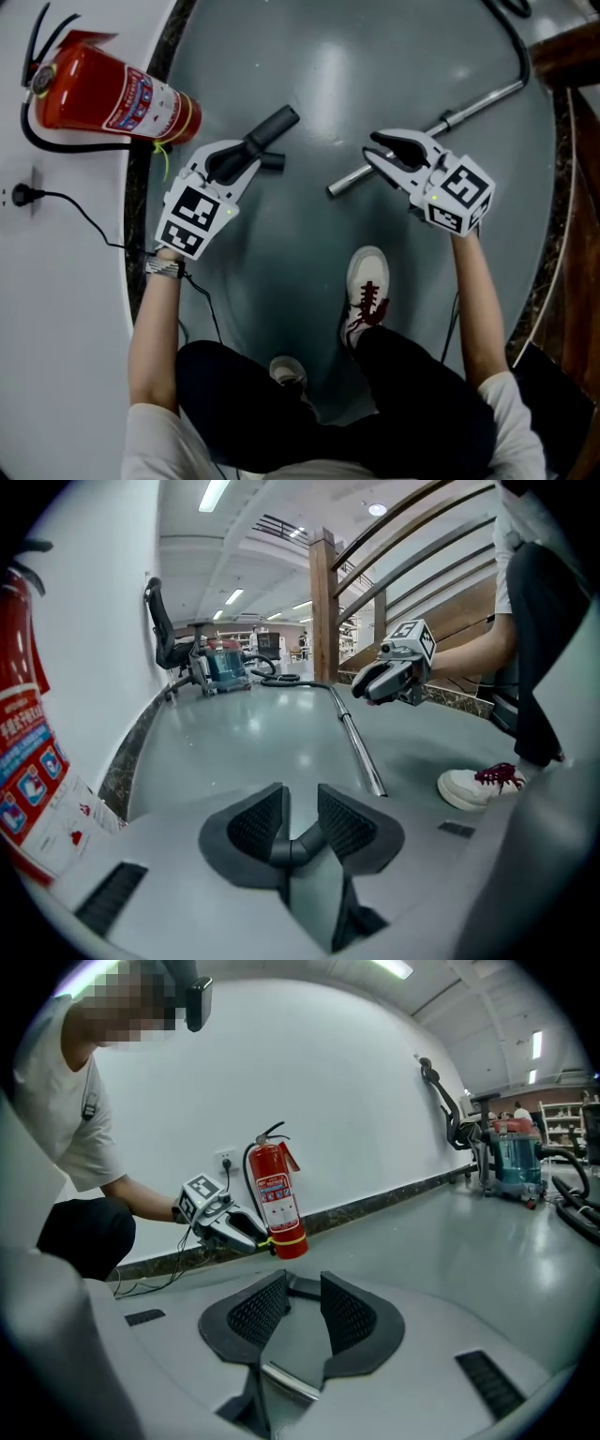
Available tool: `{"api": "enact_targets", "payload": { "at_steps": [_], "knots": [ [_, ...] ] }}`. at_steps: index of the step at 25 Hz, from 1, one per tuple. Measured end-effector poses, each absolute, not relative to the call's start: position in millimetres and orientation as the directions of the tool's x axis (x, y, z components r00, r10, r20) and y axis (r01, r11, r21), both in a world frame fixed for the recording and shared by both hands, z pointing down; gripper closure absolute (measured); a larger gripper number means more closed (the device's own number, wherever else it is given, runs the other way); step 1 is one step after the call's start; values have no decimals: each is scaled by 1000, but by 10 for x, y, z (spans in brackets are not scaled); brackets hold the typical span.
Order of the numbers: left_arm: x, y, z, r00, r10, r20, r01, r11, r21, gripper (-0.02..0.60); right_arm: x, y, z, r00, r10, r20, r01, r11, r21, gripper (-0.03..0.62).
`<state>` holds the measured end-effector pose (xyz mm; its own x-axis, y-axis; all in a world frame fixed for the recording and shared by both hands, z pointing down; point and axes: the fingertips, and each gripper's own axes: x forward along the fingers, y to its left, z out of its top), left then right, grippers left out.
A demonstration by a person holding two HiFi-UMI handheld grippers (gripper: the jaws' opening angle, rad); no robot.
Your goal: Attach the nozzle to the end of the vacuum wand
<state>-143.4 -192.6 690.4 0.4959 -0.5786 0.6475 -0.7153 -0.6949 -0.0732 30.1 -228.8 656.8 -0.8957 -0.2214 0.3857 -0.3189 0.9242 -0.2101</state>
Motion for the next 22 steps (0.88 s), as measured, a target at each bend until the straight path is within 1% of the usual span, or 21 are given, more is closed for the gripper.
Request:
{"api": "enact_targets", "payload": {
  "at_steps": [2, 4, 8, 14, 17, 22],
  "knots": [
    [-1426, -1926, 7012, 488, -557, 672, -706, -705, -71, 462, 320, -2236, 6661, -892, -195, 407, -297, 933, -204, 471],
    [-1394, -1905, 7144, 484, -527, 698, -687, -723, -70, 456, 354, -2180, 6760, -891, -170, 421, -279, 936, -213, 467],
    [-1302, -1900, 7329, 521, -482, 705, -688, -725, 12, 454, 394, -2081, 6948, -900, -113, 421, -248, 927, -280, 467],
    [-1264, -1858, 7685, 480, -401, 780, -612, -790, -29, 440, 304, -1928, 7286, -878, 12, 478, -144, 947, -288, 467],
    [-1250, -1861, 7796, 485, -356, 799, -575, -818, -16, 423, 311, -1841, 7515, -827, 93, 554, -64, 964, -258, 465],
    [-1304, -1878, 7902, 465, -329, 822, -536, -844, -35, 419, 408, -1760, 7841, -682, 185, 707, 100, 982, -160, 444]
  ]
}}
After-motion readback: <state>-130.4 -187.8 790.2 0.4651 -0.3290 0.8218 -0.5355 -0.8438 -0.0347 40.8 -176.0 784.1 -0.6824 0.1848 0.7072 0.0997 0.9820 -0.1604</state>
